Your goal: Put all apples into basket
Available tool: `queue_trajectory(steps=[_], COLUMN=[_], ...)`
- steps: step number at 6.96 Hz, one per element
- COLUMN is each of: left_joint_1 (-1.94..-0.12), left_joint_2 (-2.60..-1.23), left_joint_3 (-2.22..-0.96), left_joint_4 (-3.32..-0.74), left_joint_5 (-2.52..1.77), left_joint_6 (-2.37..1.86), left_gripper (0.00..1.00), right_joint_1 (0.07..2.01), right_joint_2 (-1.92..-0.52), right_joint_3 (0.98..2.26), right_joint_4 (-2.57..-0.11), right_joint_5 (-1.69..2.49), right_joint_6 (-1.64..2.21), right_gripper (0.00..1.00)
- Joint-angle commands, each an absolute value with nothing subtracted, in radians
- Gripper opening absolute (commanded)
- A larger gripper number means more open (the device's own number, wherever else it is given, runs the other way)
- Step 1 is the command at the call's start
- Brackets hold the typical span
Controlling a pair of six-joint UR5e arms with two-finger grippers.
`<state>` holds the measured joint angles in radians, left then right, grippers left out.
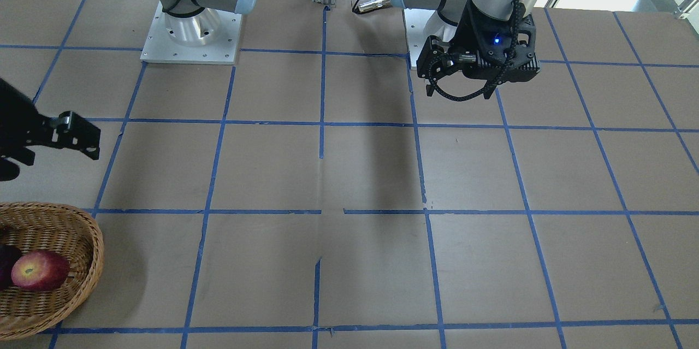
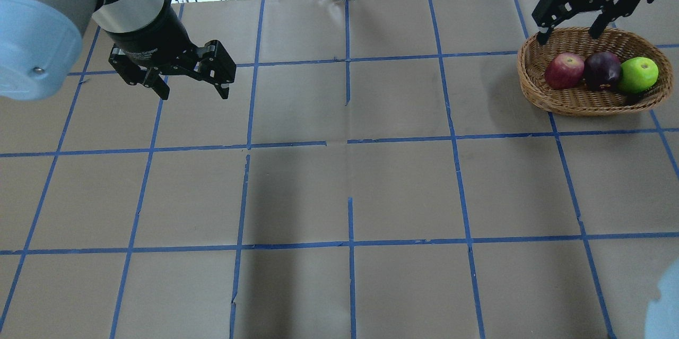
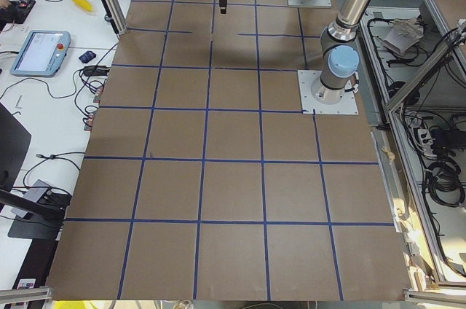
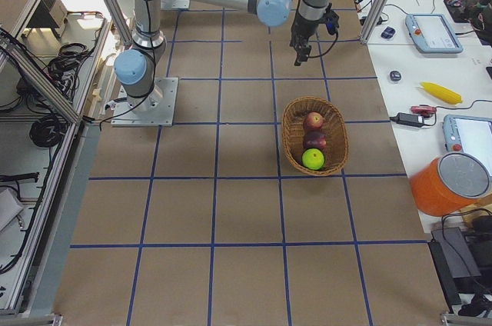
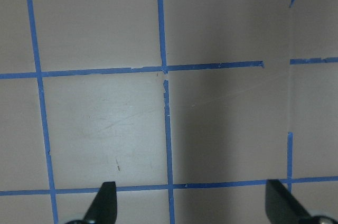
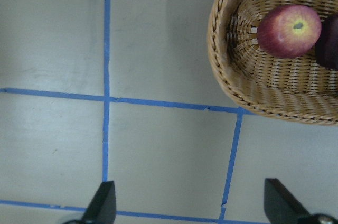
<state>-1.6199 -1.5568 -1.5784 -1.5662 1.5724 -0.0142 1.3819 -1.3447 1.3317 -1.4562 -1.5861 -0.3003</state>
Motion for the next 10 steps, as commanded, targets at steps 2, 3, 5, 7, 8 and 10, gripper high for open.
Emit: queue_trajectory(steps=[2,3,5,7,8,10], left_joint_1=[-1.620,-1.620,-1.620,-1.620,-1.620,-1.620], left_joint_2=[-1.555,-1.555,-1.555,-1.555,-1.555,-1.554], left_joint_3=[-1.580,-1.580,-1.578,-1.578,-1.578,-1.578], left_joint_4=[-1.566,-1.566,-1.566,-1.566,-1.566,-1.569], left_joint_5=[1.572,1.572,1.575,1.574,1.572,1.575], left_joint_6=[-0.014,-0.014,-0.014,-0.014,-0.015,-0.017], left_gripper=[1.00,1.00,1.00,1.00,1.00,1.00], right_joint_1=[1.456,1.497,1.555,1.555,1.555,1.555], right_joint_2=[-1.445,-1.456,-1.529,-1.581,-1.583,-1.583], right_joint_3=[1.367,1.406,1.489,1.552,1.542,1.540], right_joint_4=[-1.397,-1.410,-1.410,-1.413,-1.408,-1.410], right_joint_5=[-1.580,-1.591,-1.583,-1.582,-1.585,-1.578], right_joint_6=[-0.093,-0.063,-0.046,-0.044,-0.046,-0.048], right_gripper=[1.00,1.00,1.00,1.00,1.00,1.00])
